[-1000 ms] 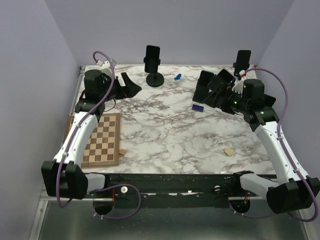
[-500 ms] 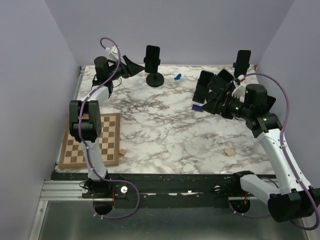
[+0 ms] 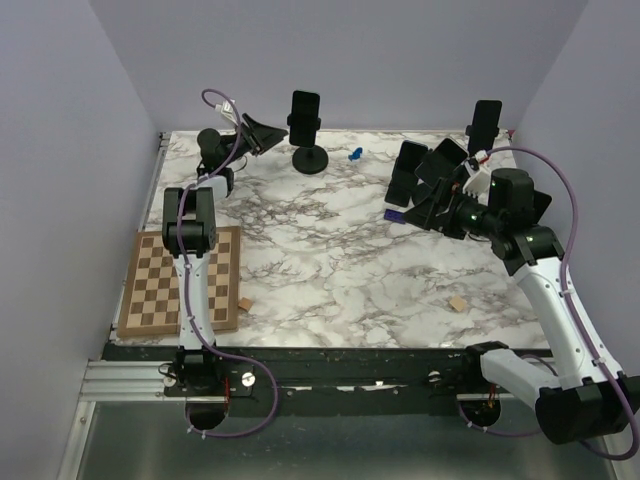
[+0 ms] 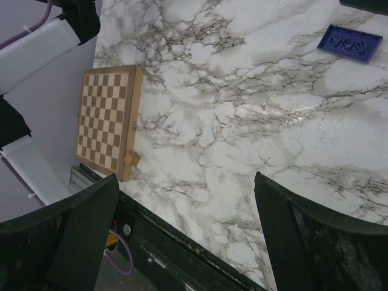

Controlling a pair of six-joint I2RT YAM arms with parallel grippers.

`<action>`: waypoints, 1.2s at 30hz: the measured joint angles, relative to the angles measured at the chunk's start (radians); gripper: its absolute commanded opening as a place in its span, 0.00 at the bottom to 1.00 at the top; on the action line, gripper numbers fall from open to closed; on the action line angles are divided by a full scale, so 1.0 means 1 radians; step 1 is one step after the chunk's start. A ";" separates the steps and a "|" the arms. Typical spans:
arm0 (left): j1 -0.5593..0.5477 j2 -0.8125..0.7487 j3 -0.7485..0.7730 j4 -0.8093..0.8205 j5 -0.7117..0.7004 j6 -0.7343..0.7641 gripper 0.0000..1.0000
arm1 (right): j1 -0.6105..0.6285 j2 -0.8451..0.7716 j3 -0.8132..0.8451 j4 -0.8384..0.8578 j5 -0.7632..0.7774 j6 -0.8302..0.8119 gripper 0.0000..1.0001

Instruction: Remove the phone from the phone stand

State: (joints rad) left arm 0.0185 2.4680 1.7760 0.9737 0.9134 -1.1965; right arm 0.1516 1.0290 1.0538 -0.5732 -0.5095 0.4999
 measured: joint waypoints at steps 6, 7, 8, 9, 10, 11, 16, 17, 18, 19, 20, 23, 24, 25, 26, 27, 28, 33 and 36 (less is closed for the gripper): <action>-0.018 0.095 0.084 0.092 0.008 -0.107 0.83 | 0.000 0.027 0.008 0.001 -0.010 0.000 1.00; -0.024 0.105 0.098 0.097 0.008 -0.119 0.80 | 0.000 0.029 0.008 0.000 -0.010 0.001 1.00; -0.029 0.109 0.107 0.098 0.009 -0.125 0.78 | 0.000 0.029 0.008 0.000 -0.010 0.000 1.00; -0.037 0.110 0.113 0.100 0.009 -0.131 0.77 | 0.000 0.030 0.009 0.000 -0.010 0.000 1.00; -0.048 0.110 0.116 0.108 0.010 -0.135 0.76 | 0.000 0.030 0.011 0.000 -0.010 0.000 1.00; -0.059 0.110 0.118 0.120 0.011 -0.140 0.76 | 0.000 0.030 0.014 -0.001 -0.009 0.000 1.00; -0.095 0.110 0.120 0.174 0.013 -0.188 0.61 | 0.000 0.028 0.039 -0.001 -0.009 -0.001 1.00; -0.098 0.110 0.120 0.187 0.014 -0.199 0.57 | 0.000 0.028 0.042 -0.001 -0.009 -0.003 1.00; -0.100 0.110 0.120 0.198 0.014 -0.209 0.53 | 0.000 0.027 0.044 -0.002 -0.009 -0.003 1.00; -0.099 0.110 0.117 0.208 0.013 -0.219 0.50 | 0.000 0.026 0.045 -0.002 -0.009 -0.004 1.00; -0.098 0.110 0.106 0.224 0.012 -0.229 0.47 | 0.000 0.026 0.046 -0.003 -0.009 -0.004 1.00; -0.094 0.109 0.067 0.258 0.009 -0.243 0.36 | 0.000 0.024 0.047 -0.006 -0.009 -0.005 1.00; -0.093 0.107 0.047 0.267 0.008 -0.247 0.33 | 0.000 0.023 0.046 -0.006 -0.009 -0.005 1.00; -0.092 0.105 0.031 0.274 0.008 -0.253 0.30 | 0.000 0.019 0.046 -0.007 -0.009 -0.006 1.00; -0.092 0.099 0.007 0.288 0.007 -0.264 0.26 | 0.000 0.014 0.046 -0.007 -0.009 -0.008 1.00; -0.092 0.094 -0.011 0.298 0.007 -0.269 0.22 | 0.000 0.008 0.046 -0.008 -0.009 -0.011 1.00; -0.092 0.089 -0.026 0.307 0.005 -0.275 0.18 | 0.000 0.000 0.045 -0.008 -0.008 -0.014 1.00; -0.094 -0.029 -0.219 0.417 -0.001 -0.295 0.06 | 0.000 -0.034 0.023 -0.007 -0.008 -0.029 1.00; -0.097 -0.117 -0.342 0.451 0.003 -0.293 0.02 | 0.000 -0.047 0.000 -0.007 -0.009 -0.031 1.00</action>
State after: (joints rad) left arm -0.0784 2.3505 1.4338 1.4242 0.9161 -1.4895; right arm 0.1516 0.9825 1.0534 -0.5804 -0.5182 0.4690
